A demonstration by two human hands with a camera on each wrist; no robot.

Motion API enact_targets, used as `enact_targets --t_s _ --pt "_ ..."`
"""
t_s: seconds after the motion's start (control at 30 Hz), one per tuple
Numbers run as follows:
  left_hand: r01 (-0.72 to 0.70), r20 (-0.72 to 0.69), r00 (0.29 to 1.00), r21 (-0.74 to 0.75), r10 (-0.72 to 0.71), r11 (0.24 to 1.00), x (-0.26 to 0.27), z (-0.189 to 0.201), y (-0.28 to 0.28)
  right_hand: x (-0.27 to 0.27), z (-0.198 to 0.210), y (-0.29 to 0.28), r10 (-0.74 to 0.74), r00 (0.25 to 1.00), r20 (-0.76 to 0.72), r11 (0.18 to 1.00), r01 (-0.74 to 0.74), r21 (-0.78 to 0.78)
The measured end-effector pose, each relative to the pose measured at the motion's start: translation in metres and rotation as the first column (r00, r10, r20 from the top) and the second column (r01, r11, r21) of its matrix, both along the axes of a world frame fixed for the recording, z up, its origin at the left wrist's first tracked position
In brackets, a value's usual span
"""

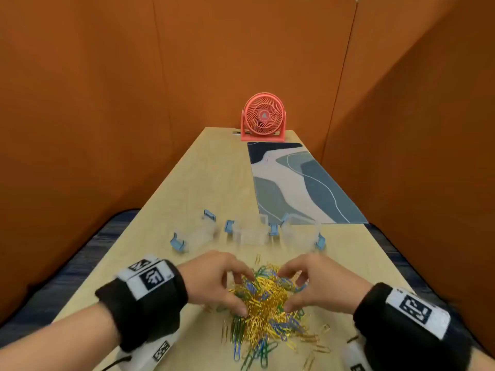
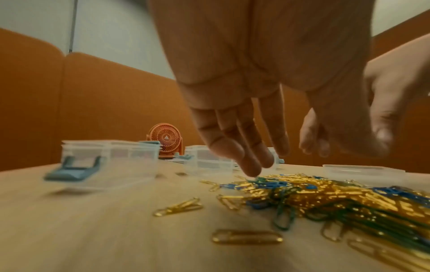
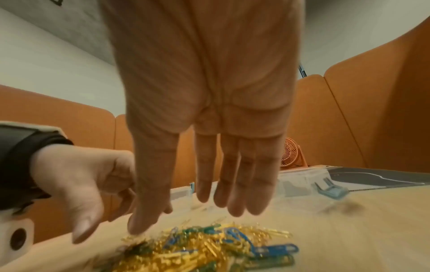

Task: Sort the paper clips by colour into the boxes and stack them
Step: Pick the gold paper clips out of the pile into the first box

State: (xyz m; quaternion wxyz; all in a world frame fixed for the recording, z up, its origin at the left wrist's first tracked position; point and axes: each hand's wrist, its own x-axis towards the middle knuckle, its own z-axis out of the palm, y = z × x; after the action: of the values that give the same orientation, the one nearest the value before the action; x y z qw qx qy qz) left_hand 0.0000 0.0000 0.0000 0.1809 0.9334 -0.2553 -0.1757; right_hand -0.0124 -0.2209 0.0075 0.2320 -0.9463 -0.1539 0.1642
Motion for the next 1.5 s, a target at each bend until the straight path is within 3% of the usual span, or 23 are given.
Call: enact_targets --t_s 0.23,0.43,0.87,0.93,1.0,1.13,1.3,1.37,1.4,1.5 --pt "0.009 -0.026 1.000 0.010 -0.009 1.000 -0.004 -0.019 -0.023 -0.005 -0.023 0.006 0.053 0.998 0.032 0.998 -0.052 -0.022" --pt "0.013 0.087 0.996 0.075 -0.019 0.997 -0.004 -0.021 -0.023 -0.006 -0.031 0.012 0.170 0.978 0.124 0.982 -0.158 -0.101" --pt "-0.130 0.177 0.970 -0.187 0.164 0.974 -0.006 -0.017 -0.009 -0.003 -0.037 0.009 -0.009 0.942 0.334 0.999 -0.007 0.049" --pt "-0.192 0.091 0.972 -0.237 0.219 0.952 -0.004 -0.014 -0.001 -0.002 -0.037 0.007 -0.021 0.945 0.327 0.998 0.002 0.061" --pt "-0.303 -0.118 0.953 -0.326 0.279 0.896 -0.001 -0.013 0.009 -0.003 -0.037 0.008 -0.016 0.946 0.322 0.997 -0.009 0.074" --pt "-0.555 -0.582 0.783 -0.494 0.220 0.669 -0.007 -0.011 0.020 -0.006 -0.036 0.010 0.091 0.944 0.318 0.988 -0.126 0.090" --pt "-0.679 -0.725 0.672 -0.523 0.149 0.516 -0.012 -0.012 0.019 -0.009 -0.041 0.014 0.291 0.939 0.184 0.956 -0.279 -0.086" --pt "-0.679 -0.732 0.664 -0.507 0.150 0.531 -0.014 -0.012 0.016 -0.009 -0.042 0.014 0.294 0.938 0.182 0.954 -0.276 -0.119" --pt "-0.652 -0.711 0.683 -0.490 0.167 0.578 -0.014 -0.014 0.015 -0.009 -0.041 0.013 0.292 0.936 0.197 0.955 -0.274 -0.115" --pt "-0.431 -0.457 0.853 -0.341 0.253 0.836 -0.018 -0.017 0.008 -0.009 -0.038 0.014 0.276 0.933 0.232 0.961 -0.264 -0.081"
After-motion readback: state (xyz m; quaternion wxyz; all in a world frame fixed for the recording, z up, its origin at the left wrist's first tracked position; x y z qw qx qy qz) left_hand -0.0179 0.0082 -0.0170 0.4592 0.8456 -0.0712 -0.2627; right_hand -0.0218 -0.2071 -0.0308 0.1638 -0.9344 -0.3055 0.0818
